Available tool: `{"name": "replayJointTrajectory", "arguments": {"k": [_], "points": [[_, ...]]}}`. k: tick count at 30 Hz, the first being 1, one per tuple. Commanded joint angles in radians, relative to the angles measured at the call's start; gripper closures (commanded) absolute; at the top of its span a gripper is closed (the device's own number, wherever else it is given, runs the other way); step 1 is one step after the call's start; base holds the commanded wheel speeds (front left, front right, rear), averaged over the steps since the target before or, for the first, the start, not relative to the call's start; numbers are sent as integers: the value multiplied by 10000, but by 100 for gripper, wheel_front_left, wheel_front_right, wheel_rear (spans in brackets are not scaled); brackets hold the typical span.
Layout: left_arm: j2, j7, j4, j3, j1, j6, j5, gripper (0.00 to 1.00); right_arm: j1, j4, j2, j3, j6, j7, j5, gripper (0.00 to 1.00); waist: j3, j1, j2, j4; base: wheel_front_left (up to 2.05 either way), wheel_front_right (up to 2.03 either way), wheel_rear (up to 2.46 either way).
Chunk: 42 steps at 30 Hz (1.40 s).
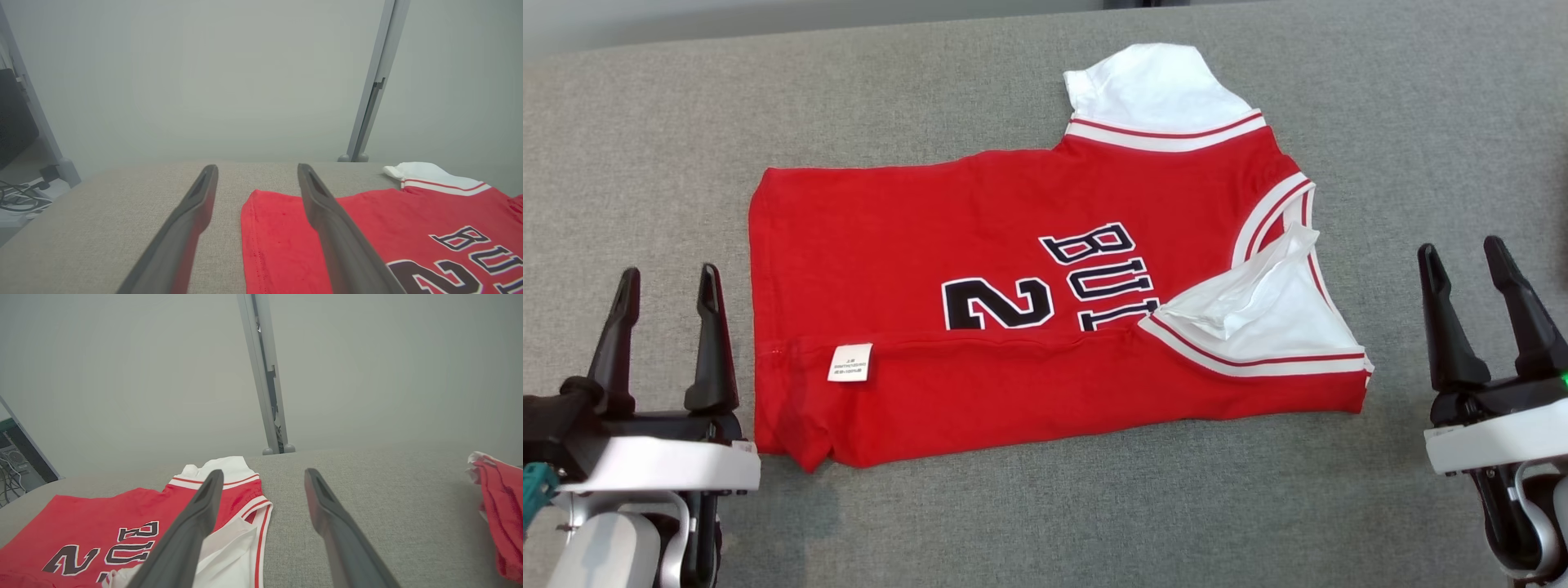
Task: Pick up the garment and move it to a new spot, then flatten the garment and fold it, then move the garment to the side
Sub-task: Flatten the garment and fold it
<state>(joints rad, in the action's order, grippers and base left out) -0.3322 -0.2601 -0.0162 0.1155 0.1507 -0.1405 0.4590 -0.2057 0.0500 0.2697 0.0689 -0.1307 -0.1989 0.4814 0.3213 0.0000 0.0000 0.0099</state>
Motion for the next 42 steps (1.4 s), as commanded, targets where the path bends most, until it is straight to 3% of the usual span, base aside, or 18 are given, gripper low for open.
{"name": "replayJointTrajectory", "arguments": {"k": [1, 14, 23, 27, 34, 35, 36, 37, 38, 42], "points": [[69, -30, -115, -108, -144, 134, -182, 0, 152, 106, -10, -48, 0, -70, -149, 0, -61, 0, 0, 23, 0, 0, 0], [841, -33, -990, -64, -686, 961, -1021, 0, 795, 385, -167, -100, 0, 244, -601, 0, -163, 0, 0, 335, 0, 0, 0], [1635, -34, -2429, 50, -933, 1711, -911, 0, 1083, 1127, -370, 239, 0, 471, -499, 0, 216, 0, 0, 448, 0, 0, 0], [1790, 3, -3377, 132, -758, 2114, -767, 0, 980, 1617, -437, 340, 0, 634, -406, 0, 388, 0, 0, 471, 0, 0, 0], [1795, 260, -4737, 365, -324, 2445, -390, 0, 685, 2246, -437, 665, 0, 929, -15, 0, 489, 0, 0, 440, 0, 0, 0], [1774, 409, -4833, 458, -295, 2518, -334, 17, 658, 2340, -423, 724, 0, 1035, 65, 12, 493, 0, 0, 433, 0, 0, 0], [1769, 539, -4915, 523, -262, 2529, -228, 70, 625, 2416, -426, 812, 0, 1149, 151, 55, 499, 0, 0, 432, 0, 0, 0], [1751, 641, -4959, 587, -224, 2573, -166, 100, 606, 2464, -415, 855, 0, 1195, 201, 73, 502, 0, 0, 435, 0, 0, 0], [1693, 726, -4995, 681, -213, 2605, -107, 100, 610, 2497, -412, 886, 0, 1237, 301, 100, 504, 0, 0, 445, 0, 0, 0], [1385, 833, -4681, 798, -249, 2661, 152, 100, 714, 2370, -301, 796, 15, 1236, 664, 100, 516, 0, 0, 488, 0, 0, 0]]}}
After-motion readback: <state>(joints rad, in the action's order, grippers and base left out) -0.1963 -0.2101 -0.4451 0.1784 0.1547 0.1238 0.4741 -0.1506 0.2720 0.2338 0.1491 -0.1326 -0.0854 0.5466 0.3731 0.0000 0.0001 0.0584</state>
